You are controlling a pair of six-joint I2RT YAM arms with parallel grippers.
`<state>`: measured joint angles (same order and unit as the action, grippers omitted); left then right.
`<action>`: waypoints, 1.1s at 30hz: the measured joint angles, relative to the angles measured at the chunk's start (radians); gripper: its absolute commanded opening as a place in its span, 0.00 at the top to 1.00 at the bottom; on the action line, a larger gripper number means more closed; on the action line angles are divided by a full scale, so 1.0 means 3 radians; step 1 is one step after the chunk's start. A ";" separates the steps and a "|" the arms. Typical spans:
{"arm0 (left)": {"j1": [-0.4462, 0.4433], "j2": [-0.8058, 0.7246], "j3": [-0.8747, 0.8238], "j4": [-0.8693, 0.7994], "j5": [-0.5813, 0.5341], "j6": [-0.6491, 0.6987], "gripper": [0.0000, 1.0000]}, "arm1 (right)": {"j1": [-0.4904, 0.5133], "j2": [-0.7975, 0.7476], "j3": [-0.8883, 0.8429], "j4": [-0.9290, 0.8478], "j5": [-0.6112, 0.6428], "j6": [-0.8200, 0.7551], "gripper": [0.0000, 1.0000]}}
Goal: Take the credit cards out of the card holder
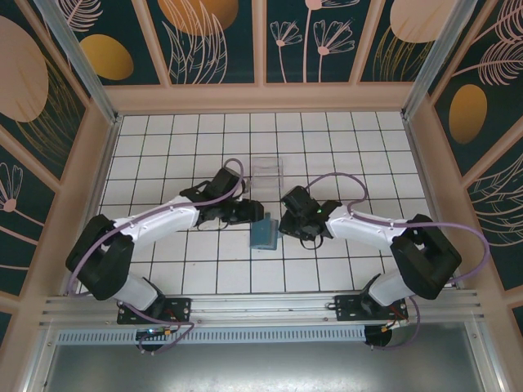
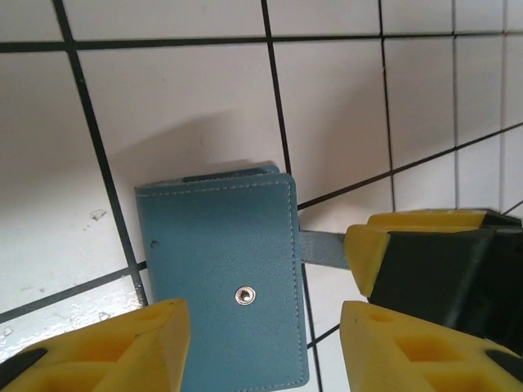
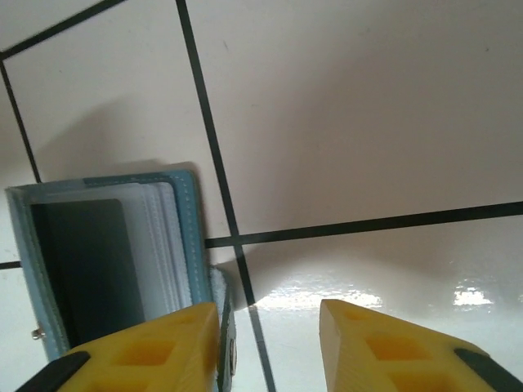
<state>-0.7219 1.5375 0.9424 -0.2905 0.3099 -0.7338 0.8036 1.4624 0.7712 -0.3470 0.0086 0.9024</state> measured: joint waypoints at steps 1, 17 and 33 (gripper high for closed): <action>-0.0038 0.0043 0.0034 -0.0051 -0.0037 0.0013 0.46 | -0.0009 0.0000 -0.0034 0.0048 -0.0027 -0.0004 0.59; -0.0109 0.0053 0.0062 -0.0280 -0.0429 0.0064 0.36 | 0.0022 0.0074 -0.0158 0.0623 -0.0566 -0.0112 0.36; -0.0106 -0.0483 -0.0392 -0.0295 -0.0422 0.0099 0.48 | 0.0181 0.0257 0.0161 0.0645 -0.0673 -0.0111 0.33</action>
<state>-0.7536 1.3926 0.8249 -0.3790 0.1833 -0.7040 0.8577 1.5394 0.8196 -0.1535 -0.1932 0.8692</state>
